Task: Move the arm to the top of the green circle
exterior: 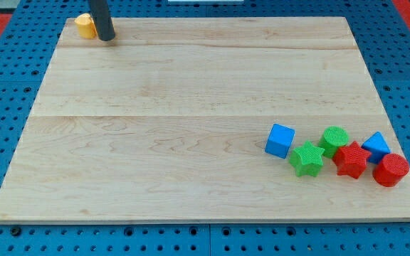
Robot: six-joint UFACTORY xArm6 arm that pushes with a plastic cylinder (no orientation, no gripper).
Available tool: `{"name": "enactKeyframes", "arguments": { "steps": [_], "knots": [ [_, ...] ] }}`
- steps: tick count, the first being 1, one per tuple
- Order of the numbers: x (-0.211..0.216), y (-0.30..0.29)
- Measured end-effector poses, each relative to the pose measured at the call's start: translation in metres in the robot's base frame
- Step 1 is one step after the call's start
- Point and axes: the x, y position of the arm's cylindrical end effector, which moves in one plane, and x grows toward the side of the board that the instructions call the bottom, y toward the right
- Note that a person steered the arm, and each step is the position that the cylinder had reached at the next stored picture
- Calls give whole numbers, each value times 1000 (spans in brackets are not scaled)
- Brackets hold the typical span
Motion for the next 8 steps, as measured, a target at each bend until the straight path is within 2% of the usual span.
{"name": "enactKeyframes", "arguments": {
  "steps": [3, 6, 8],
  "knots": [
    [46, 14],
    [47, 26],
    [75, 159]
  ]
}}
